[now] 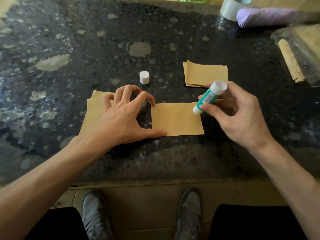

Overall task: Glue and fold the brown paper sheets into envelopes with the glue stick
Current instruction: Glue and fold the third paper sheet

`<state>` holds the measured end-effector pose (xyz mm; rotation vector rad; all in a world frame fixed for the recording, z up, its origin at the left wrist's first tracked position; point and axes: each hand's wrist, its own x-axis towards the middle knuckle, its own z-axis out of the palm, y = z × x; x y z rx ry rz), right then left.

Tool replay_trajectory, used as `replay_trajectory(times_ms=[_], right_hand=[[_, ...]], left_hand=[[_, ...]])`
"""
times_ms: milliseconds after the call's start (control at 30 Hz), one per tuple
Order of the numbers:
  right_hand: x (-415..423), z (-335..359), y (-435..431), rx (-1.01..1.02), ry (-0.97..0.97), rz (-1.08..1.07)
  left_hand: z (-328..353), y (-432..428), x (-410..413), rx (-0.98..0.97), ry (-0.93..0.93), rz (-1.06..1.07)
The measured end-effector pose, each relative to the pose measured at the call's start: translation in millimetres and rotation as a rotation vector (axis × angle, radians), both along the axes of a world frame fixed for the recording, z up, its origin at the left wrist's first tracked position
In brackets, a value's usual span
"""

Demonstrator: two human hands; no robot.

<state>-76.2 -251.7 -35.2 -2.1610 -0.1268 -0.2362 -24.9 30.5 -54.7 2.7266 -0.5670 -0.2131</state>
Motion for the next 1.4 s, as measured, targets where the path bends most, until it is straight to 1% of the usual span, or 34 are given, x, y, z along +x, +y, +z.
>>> replay_trajectory(times_ms=[200, 300, 433, 667, 967, 1133, 1400], right_hand=[[4.6, -8.5, 4.6, -0.123, 0.044, 0.038], [7.7, -8.3, 4.0, -0.203, 0.046, 0.015], [8.5, -3.8, 4.3, -0.251, 0.023, -0.031], [6.5, 1.0, 3.2, -0.279, 0.052, -0.04], [1.9, 3.8, -0.2, -0.263, 0.156, 0.043], [-1.8, 7.2, 0.6, -0.275, 0.172, 0.058], [-7.9, 9.3, 0.9, -0.248, 0.135, -0.007]], left_hand=[[2.3, -1.7, -0.3, 0.016, 0.021, 0.005], [1.0, -1.7, -0.8, 0.005, -0.003, 0.006], [0.9, -1.1, -0.8, 0.0, -0.004, 0.006], [1.8, -1.3, -0.9, 0.008, 0.006, 0.001], [2.3, -0.9, -0.7, 0.015, 0.01, 0.0], [1.4, -0.7, -0.2, 0.014, 0.0, -0.002], [1.7, -0.9, -0.6, 0.008, 0.007, -0.004]])
